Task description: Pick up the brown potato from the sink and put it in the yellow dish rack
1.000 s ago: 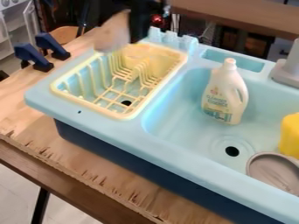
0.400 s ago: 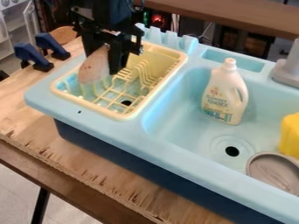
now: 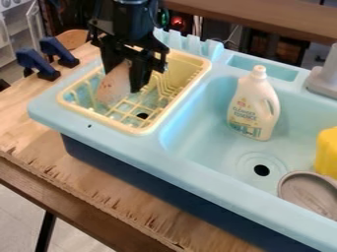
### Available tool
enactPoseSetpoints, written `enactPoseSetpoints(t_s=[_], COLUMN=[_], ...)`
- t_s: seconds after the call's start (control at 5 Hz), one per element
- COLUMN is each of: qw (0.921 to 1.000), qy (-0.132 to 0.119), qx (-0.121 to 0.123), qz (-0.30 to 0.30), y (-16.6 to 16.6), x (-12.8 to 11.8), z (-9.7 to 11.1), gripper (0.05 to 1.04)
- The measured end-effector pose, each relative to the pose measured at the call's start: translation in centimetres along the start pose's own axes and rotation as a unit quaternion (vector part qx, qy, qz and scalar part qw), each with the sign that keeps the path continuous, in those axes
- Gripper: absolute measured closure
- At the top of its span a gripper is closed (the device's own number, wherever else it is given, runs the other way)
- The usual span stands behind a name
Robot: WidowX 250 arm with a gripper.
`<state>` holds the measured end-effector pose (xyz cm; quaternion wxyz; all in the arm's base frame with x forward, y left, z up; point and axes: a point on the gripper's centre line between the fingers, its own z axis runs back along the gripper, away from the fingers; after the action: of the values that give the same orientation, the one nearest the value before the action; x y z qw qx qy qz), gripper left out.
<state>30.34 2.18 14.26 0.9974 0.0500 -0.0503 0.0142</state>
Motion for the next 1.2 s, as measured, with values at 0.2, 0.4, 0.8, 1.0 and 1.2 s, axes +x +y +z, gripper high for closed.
enactPoseSetpoints(t_s=[0.2, 0.4, 0.8, 1.0, 1.2], qw=[1.0, 0.9995, 0.9989, 0.9987, 0.9986], qy=[-0.003, 0.0, 0.023, 0.029, 0.031], qx=[-0.009, -0.03, -0.041, -0.041, -0.04], qz=[-0.002, 0.002, 0.006, 0.0, -0.013], y=[0.1, 0.1, 0.1, -0.3, -1.0], x=[-0.1, 0.1, 0.1, 0.3, 0.3], z=[-1.0, -2.7, -4.0, -3.7, -3.3], gripper=[0.535, 0.535, 0.486, 0.151, 0.073])
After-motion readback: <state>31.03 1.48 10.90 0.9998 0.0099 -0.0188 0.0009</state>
